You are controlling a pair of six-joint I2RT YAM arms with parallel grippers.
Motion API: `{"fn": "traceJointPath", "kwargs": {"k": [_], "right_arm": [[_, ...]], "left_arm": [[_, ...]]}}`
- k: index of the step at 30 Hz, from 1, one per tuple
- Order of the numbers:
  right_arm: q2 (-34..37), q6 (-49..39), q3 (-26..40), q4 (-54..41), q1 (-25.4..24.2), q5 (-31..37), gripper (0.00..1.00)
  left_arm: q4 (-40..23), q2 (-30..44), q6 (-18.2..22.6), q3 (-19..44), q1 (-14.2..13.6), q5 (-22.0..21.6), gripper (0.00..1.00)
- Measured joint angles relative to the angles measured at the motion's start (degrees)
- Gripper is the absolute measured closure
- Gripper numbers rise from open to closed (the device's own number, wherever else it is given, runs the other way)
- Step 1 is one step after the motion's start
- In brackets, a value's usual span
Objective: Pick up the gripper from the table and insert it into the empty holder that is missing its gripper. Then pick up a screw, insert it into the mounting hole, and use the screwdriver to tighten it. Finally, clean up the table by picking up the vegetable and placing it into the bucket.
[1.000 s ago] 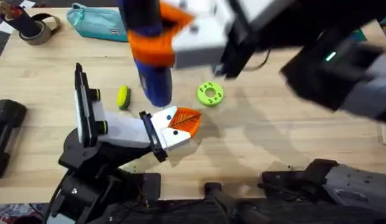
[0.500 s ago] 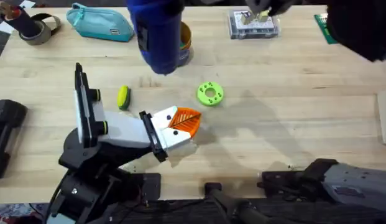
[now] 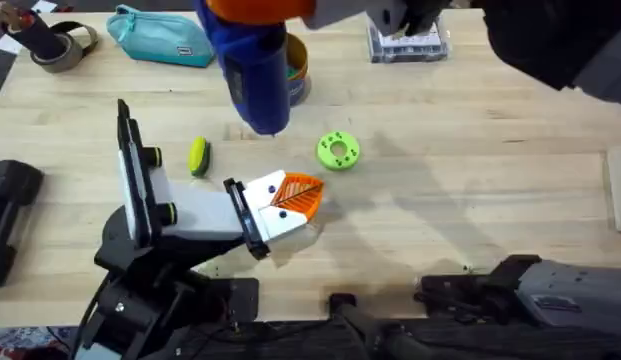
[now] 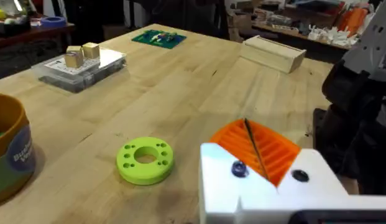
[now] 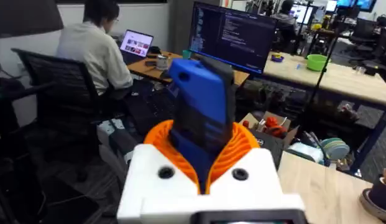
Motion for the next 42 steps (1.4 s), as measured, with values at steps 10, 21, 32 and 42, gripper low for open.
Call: {"fn": "traceJointPath", "kwargs": {"k": [10, 21, 32, 42], "right_arm": [[-0.01, -0.46, -0.1, -0.17, 0.13, -2.43, 0.969], [-0.51, -3.32, -5.45, -0.2, 4.77, -0.62, 0.969], [-0.53, -4.28, -10.17, 4.46, 5.86, 1.21, 0.968], [-0.52, -6.14, -13.86, 5.54, 4.87, 3.23, 0.969]], "left_arm": [[0.0, 0.0, 0.38, 0.0, 0.0, -0.04, 0.987], [0.0, 0.0, 0.5, 0.0, 0.0, -0.04, 0.987], [0.0, 0.0, 0.53, 0.0, 0.0, -0.04, 0.987], [0.0, 0.0, 0.72, 0.0, 0.0, -0.06, 0.987]]}}
